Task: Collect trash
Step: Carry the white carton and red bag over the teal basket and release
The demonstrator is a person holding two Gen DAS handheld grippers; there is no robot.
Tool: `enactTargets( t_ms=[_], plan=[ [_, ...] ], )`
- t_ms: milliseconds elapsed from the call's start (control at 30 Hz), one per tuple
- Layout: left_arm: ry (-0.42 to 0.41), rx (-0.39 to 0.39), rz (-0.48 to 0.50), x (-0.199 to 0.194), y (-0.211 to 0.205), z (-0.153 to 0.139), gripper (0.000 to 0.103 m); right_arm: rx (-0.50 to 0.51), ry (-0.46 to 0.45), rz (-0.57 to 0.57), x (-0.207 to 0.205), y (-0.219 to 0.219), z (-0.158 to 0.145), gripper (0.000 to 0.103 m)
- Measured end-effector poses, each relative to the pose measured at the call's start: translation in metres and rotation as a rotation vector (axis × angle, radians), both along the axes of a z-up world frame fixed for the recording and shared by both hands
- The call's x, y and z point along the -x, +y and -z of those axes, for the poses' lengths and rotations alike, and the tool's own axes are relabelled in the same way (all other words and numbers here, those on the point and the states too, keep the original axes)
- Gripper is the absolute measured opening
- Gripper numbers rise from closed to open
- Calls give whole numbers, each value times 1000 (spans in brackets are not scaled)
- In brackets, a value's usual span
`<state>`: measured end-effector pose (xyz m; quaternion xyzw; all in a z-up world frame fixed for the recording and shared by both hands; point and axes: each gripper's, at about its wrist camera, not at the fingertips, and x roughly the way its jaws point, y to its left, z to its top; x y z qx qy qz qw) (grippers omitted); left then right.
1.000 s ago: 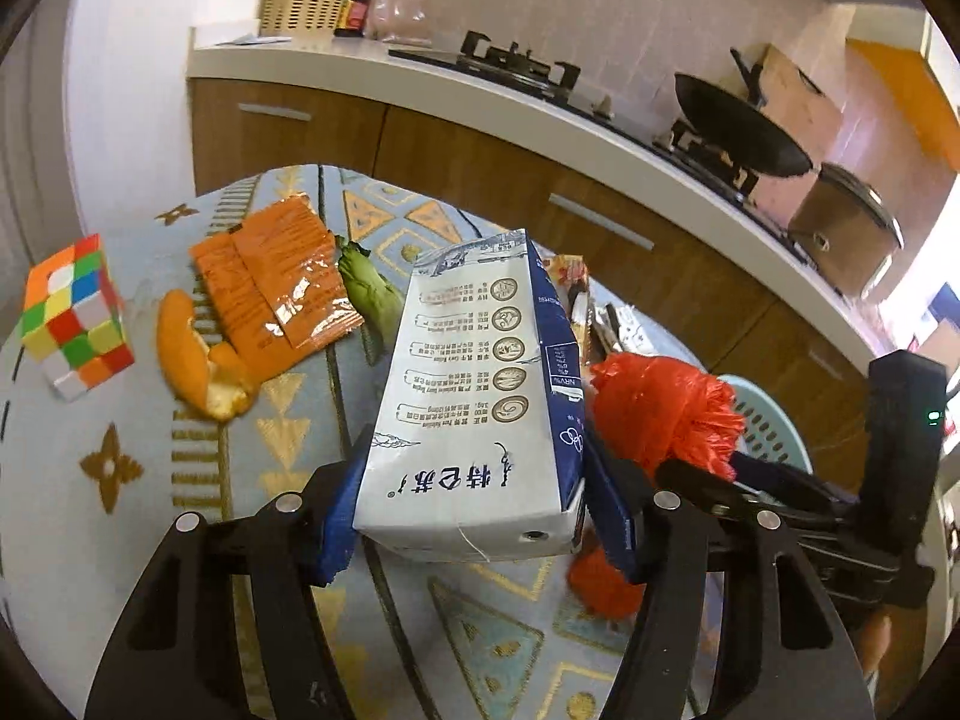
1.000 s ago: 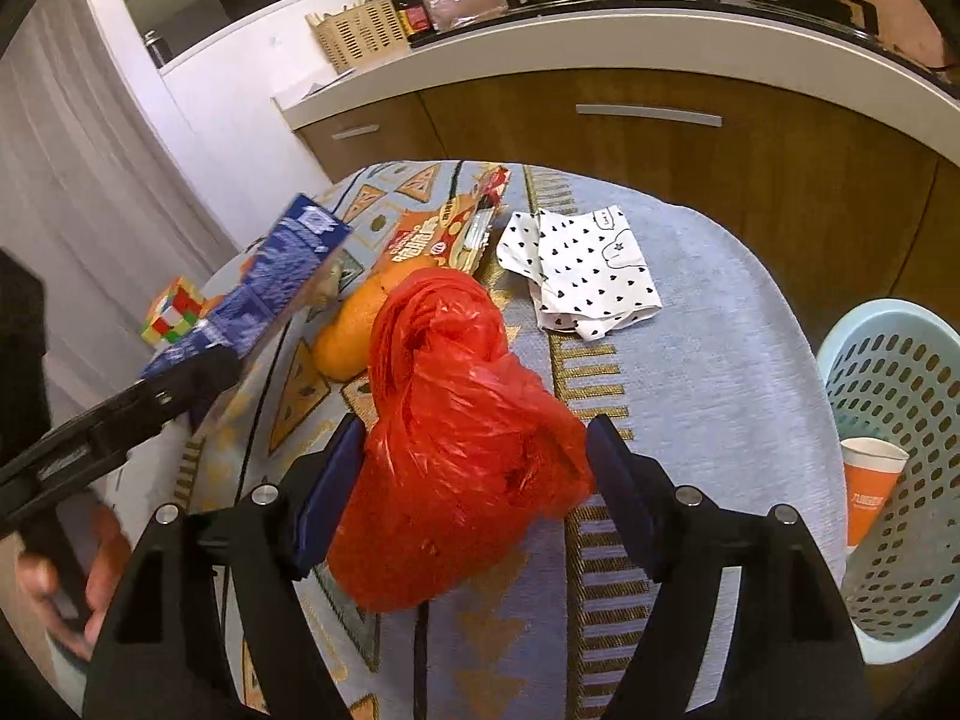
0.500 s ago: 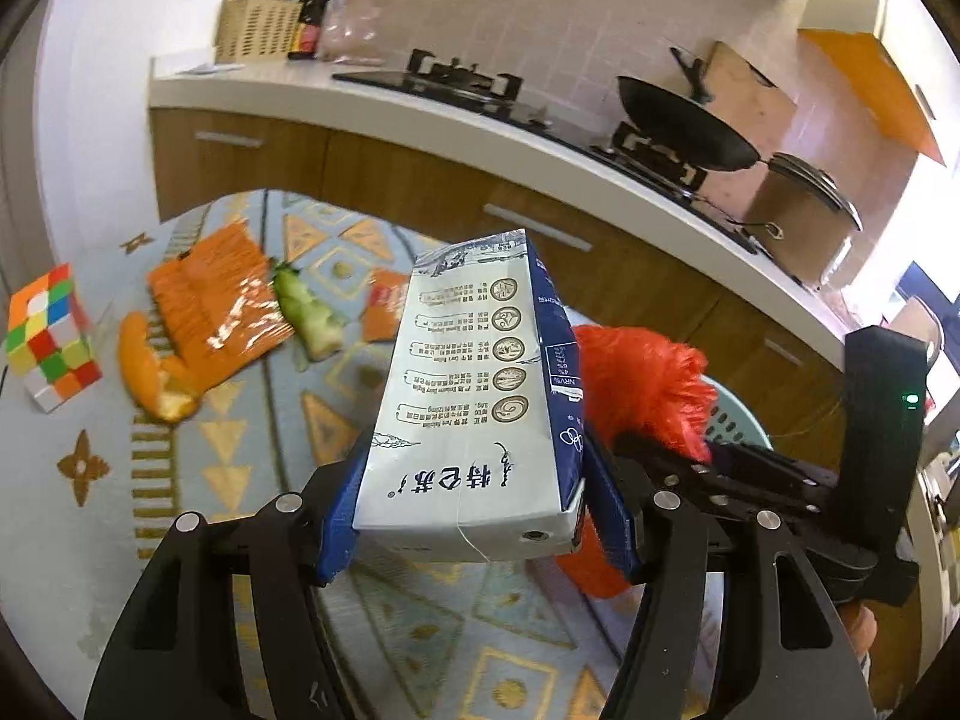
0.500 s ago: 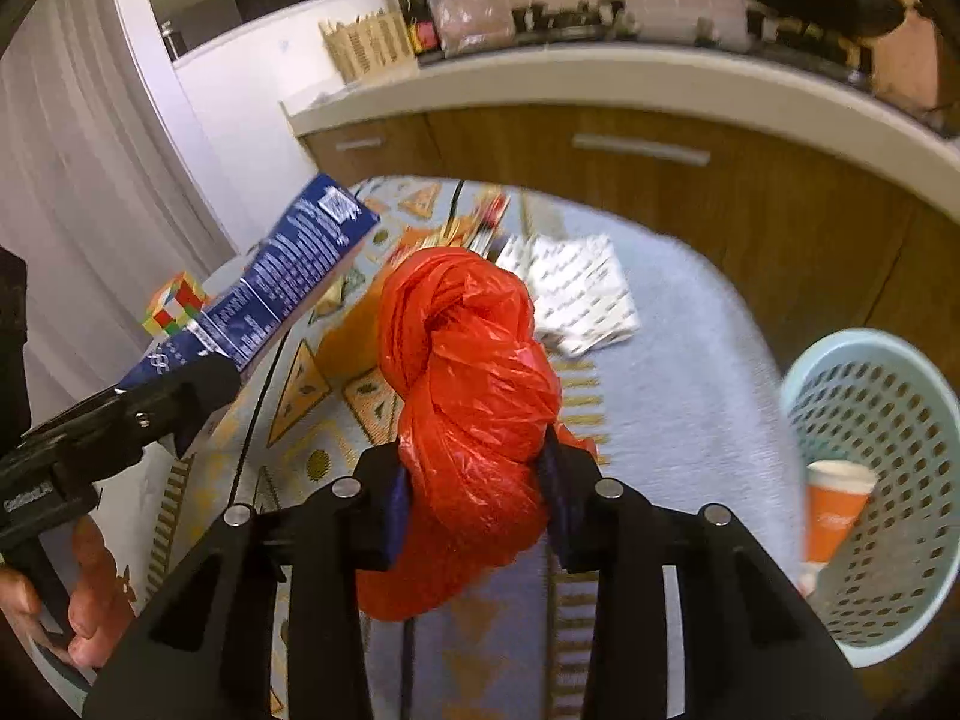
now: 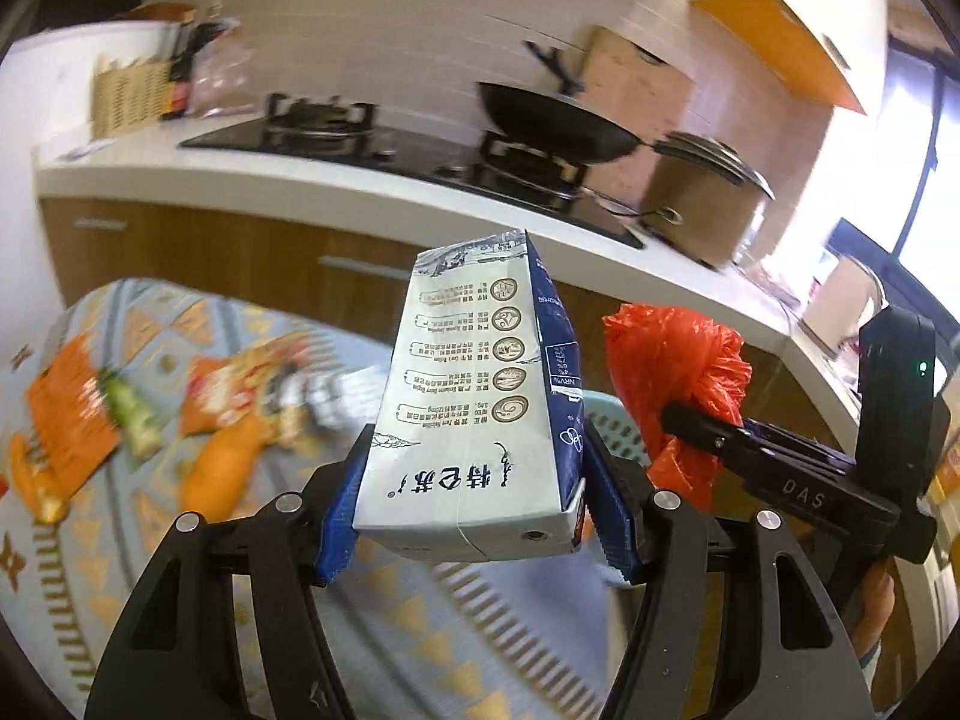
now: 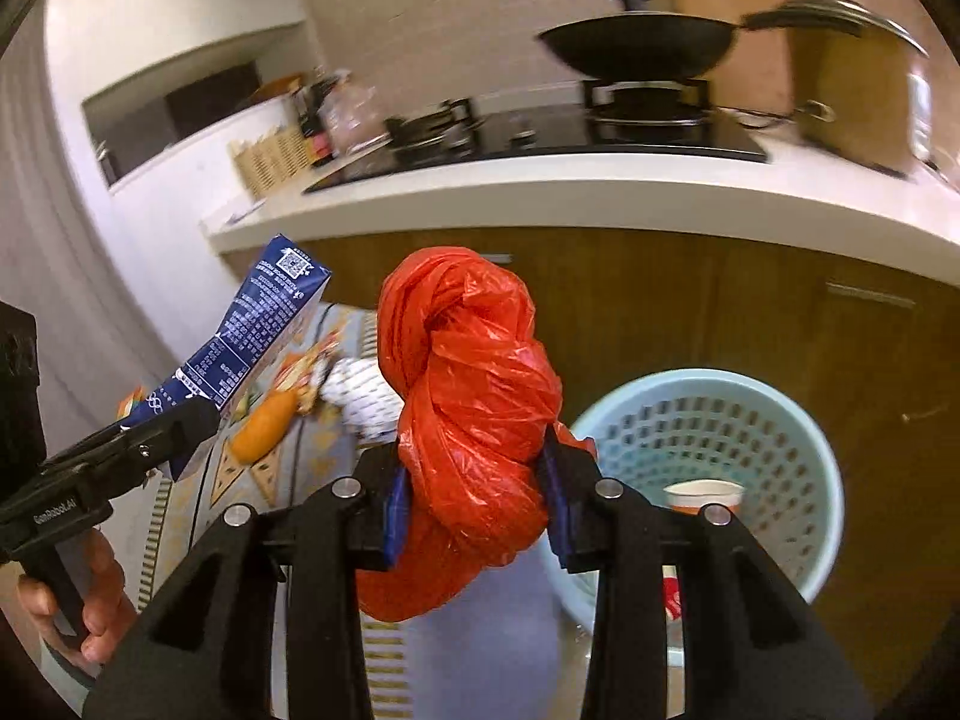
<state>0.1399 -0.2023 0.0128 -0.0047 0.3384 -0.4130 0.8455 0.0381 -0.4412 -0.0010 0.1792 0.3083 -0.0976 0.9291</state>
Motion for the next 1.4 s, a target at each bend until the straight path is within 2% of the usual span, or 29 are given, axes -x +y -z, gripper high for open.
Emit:
enactTargets(
  t_ms=[167, 367, 533, 633, 933, 1000, 1100, 1167, 1233, 1400],
  plan=[
    [-9, -30, 82, 13, -52, 3, 61, 12, 15, 101, 28, -38, 6, 33],
    [20, -76, 166, 28, -112, 24, 61, 14, 69, 204, 57, -77, 28, 33],
    [66, -114, 199, 35, -143, 46, 61, 2, 166, 279, 66, -102, 59, 33],
    [71, -137, 201, 36, -154, 59, 61, -2, 231, 320, 65, -113, 78, 33],
    [122, -202, 196, 30, -179, 89, 62, -30, 285, 351, 65, -126, 106, 33],
    [141, -214, 201, 28, -182, 95, 63, -32, 297, 351, 64, -127, 111, 36],
    [169, -237, 192, 23, -182, 106, 70, -47, 312, 358, 61, -131, 117, 42],
    [177, -234, 188, 22, -180, 108, 70, -60, 313, 359, 59, -132, 118, 51],
    [182, -232, 183, 19, -176, 109, 70, -58, 304, 360, 60, -132, 117, 54],
    [183, -206, 169, 14, -165, 105, 70, -44, 274, 353, 59, -127, 109, 55]
  ],
)
